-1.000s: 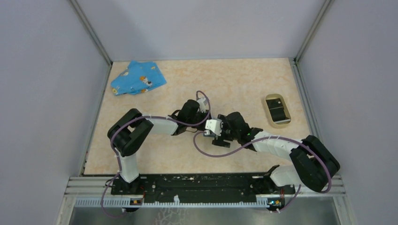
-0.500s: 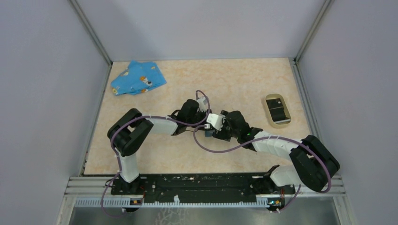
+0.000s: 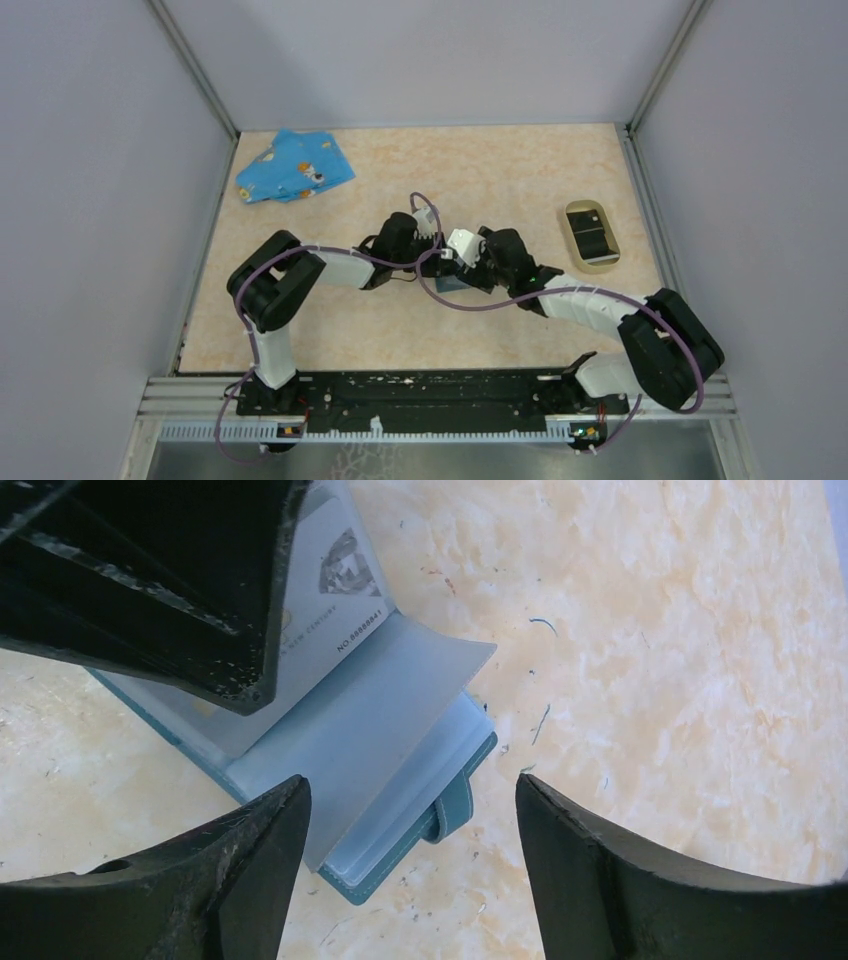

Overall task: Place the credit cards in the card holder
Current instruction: Open the card holder at the center of the board.

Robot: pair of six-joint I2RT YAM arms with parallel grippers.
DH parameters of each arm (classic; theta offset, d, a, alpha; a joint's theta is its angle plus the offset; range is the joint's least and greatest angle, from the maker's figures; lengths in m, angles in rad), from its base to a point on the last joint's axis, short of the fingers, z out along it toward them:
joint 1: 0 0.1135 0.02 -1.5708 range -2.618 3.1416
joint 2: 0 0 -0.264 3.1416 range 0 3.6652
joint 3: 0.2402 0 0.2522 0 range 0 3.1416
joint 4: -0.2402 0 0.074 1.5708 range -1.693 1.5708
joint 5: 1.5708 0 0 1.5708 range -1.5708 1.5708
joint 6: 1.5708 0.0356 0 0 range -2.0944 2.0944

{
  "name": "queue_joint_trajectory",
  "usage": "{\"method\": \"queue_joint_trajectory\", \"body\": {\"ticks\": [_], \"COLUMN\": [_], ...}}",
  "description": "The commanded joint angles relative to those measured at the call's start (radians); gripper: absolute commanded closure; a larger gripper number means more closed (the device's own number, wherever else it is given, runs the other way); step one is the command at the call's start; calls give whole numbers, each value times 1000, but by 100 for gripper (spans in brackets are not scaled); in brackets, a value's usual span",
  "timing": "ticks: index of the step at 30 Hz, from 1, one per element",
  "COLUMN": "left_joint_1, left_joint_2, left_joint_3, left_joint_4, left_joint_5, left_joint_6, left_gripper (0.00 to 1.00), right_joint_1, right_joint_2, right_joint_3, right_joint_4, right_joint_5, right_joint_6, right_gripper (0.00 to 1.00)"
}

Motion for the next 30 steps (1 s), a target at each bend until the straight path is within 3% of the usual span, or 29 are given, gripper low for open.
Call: {"method": "queue_joint_trajectory", "body": {"ticks": [1,6,10,15,19,22,30], "left_joint_1": [8,9,9,9,9,9,9], "left_joint_2": [-16,-22,-20,-19,-34,-62,-182], "left_joint_3": [-23,-26,-35,-54,-68,-83,-127], "left_joint_4": [-20,-24,-36,-45,-59,-78,-154], "left_joint_5": [-3,-4,-27,-38,-46,-57,-129], "left_joint_6": [6,9,16,10,2,1,26], "left_gripper": [50,51,64,65,63,54,43], "right_joint_1": [-24,-49,-84,-136,-167,-186,-214], "right_joint_2": [-18,2,23,52,76,91,115], "right_joint_3": [52,66,91,124,150,166,183], "right_joint_4": [4,-23,-67,-115,-173,-198,-215], "right_joint_5": [-3,-24,-70,-165,-240,-267,-305], "right_joint_6": [37,64,107,182,234,267,295], "right_gripper": [26,28,32,32,32,33,43]}}
